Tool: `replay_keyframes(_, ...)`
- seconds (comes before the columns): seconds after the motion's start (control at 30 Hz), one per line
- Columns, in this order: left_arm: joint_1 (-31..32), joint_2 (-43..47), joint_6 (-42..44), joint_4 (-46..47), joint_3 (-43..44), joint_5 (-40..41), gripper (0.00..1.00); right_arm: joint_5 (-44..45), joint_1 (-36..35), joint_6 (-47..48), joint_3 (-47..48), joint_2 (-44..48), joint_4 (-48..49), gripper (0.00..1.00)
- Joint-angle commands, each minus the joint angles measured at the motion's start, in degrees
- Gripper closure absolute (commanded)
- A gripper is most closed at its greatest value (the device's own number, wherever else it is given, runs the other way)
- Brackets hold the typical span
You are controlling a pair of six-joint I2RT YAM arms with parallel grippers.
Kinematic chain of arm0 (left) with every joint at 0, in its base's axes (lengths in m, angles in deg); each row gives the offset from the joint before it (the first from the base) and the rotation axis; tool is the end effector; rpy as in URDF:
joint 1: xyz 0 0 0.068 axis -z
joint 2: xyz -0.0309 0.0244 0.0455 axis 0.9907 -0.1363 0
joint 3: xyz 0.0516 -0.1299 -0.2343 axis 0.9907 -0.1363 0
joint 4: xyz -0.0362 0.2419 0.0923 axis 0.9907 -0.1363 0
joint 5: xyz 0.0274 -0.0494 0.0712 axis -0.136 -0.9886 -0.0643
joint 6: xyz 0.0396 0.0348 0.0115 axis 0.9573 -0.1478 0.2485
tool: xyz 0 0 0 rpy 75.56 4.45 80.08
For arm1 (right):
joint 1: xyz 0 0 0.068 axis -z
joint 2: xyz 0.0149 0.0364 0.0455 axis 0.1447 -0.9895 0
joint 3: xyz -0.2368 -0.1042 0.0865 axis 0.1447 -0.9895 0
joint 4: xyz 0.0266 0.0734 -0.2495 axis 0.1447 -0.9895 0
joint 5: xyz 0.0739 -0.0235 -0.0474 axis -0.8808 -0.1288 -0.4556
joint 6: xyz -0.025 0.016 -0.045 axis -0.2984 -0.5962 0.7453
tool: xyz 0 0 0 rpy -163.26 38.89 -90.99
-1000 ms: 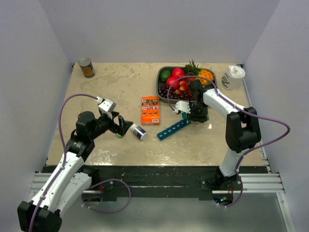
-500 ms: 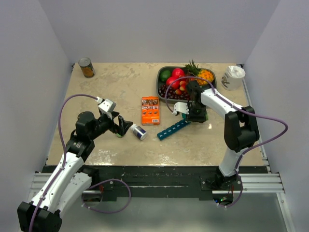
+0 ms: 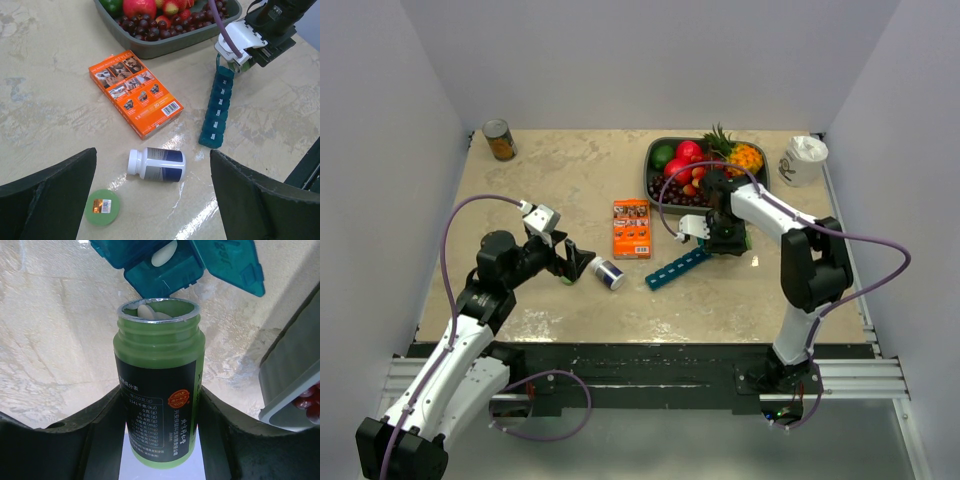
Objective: Sort the pills into containers
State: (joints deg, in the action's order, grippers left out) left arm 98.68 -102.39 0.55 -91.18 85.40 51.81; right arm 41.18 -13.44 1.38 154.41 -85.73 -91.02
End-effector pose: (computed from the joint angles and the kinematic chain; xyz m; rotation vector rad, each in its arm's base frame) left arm 0.1607 -0.0625 0.2756 0.4357 1.8025 -0.6755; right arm 0.3201 0.1222 0.2035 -2.1865 2.2117 -0.2518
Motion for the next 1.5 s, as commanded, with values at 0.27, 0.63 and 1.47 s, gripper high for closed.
replay_keyframes(0.27,-0.3,0.6,1.0,2.8,2.2,-0.8,0.01,2.5,-0.8,-0.9,3.4,-0.7,-2.0,0.95)
replay_keyframes(0.63,-0.3,0.5,1.0,2.8,2.2,-0.8,0.01,4.4,-1.3,-1.2,4.1,-1.2,-2.6,0.94)
replay_keyframes(1.47,-0.3,0.6,1.1,2.7,2.2,-0.8,0.01,0.2,-1.6,-4.0,4.3,-1.1,-3.7,0.94)
